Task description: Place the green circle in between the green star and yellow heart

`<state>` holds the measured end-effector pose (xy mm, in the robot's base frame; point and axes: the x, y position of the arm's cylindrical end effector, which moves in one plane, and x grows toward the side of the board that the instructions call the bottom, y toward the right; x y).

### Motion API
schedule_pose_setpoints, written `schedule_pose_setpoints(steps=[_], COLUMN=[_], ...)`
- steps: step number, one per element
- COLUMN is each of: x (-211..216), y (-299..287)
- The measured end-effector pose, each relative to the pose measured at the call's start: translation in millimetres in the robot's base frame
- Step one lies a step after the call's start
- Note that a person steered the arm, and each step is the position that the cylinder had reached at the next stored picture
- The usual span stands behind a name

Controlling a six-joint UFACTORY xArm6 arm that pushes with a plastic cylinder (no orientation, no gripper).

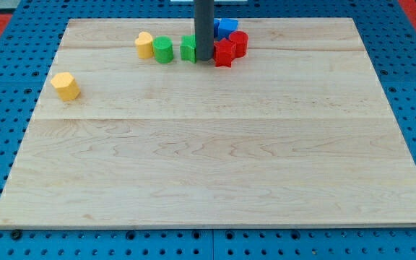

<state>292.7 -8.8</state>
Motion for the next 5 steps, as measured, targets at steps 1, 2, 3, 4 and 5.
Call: schedule_pose_setpoints(steps=[1,2,3,4,5], x=[28.1,69.5,71.4,70.6,62.0], y=[3.6,1.5,-29.2,-67.4,-93.9])
